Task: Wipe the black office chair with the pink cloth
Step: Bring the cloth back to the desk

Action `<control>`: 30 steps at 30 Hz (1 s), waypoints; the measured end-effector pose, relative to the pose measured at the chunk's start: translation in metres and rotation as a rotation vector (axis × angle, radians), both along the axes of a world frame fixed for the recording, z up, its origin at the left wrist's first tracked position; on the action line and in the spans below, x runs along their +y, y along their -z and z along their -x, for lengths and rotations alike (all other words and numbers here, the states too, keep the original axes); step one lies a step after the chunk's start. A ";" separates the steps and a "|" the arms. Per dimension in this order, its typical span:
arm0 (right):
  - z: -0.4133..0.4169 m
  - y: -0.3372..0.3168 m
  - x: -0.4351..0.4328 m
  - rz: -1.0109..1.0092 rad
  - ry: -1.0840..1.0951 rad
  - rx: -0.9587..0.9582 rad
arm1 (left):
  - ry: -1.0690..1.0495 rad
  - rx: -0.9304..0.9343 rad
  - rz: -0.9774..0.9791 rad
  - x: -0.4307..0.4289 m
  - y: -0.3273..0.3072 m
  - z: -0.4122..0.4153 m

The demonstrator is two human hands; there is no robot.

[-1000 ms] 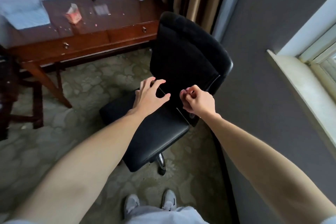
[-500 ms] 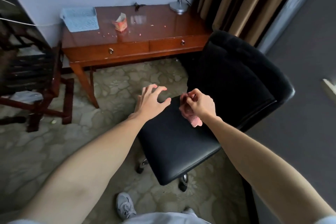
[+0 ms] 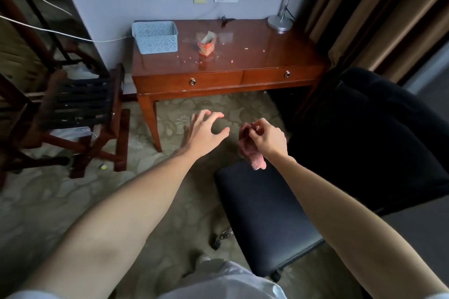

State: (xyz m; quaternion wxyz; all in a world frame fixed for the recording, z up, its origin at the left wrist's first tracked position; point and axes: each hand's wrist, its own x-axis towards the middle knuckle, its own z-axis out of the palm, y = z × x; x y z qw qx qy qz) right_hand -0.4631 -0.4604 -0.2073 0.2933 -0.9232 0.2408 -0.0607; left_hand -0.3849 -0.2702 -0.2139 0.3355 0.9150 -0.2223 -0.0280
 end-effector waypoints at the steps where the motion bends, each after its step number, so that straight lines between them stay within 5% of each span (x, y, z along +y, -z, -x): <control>1: -0.011 0.001 0.004 0.001 -0.003 -0.001 | -0.007 -0.001 0.001 0.004 0.001 -0.010; 30: -0.394 0.032 0.063 -0.139 -0.156 -0.004 | -0.181 0.040 -0.198 0.083 0.015 -0.361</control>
